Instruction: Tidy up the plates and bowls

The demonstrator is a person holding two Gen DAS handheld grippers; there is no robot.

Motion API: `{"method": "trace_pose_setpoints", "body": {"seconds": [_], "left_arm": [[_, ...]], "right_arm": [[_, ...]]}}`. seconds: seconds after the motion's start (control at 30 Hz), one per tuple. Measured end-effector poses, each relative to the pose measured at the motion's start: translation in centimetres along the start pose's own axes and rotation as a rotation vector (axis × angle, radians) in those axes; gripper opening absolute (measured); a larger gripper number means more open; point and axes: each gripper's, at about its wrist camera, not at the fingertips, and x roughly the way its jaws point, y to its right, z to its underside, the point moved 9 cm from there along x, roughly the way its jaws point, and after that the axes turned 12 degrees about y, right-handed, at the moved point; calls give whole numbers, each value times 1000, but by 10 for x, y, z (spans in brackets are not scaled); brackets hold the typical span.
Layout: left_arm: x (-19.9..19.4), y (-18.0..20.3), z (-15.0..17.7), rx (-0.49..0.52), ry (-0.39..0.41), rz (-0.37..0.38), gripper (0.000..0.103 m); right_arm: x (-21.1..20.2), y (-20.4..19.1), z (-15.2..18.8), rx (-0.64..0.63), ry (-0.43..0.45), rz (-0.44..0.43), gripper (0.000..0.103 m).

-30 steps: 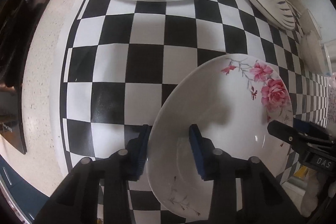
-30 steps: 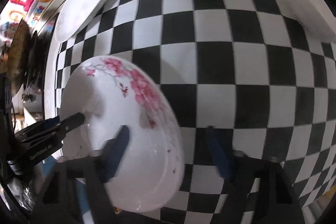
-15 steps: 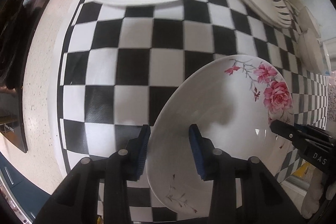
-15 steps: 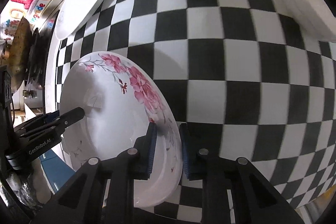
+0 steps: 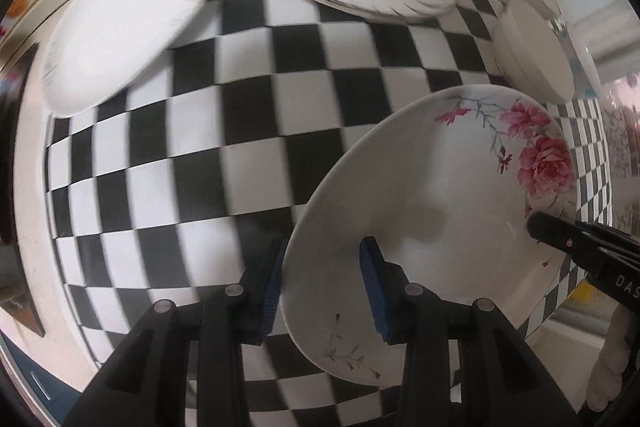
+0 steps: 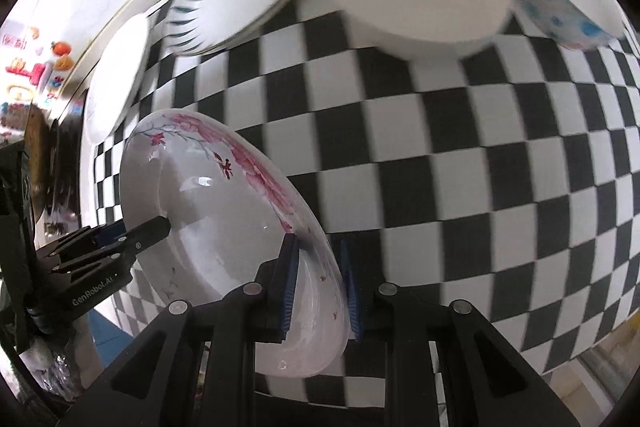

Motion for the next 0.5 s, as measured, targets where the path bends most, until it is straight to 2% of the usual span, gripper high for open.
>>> {"method": "trace_pose_setpoints", "body": {"seconds": [0.17,0.4,0.5], "left_arm": [[18,17,-8,24,-26,-6,35],[30,26,-24,47,-25,-46,35],[31,34,-21,64,-16,-69,35]], "right_arm": [[12,26,6,52,-24,26,23],[17,52,14,97,-36,-2,23],[14,56,15,87,-36,-1,23]]}}
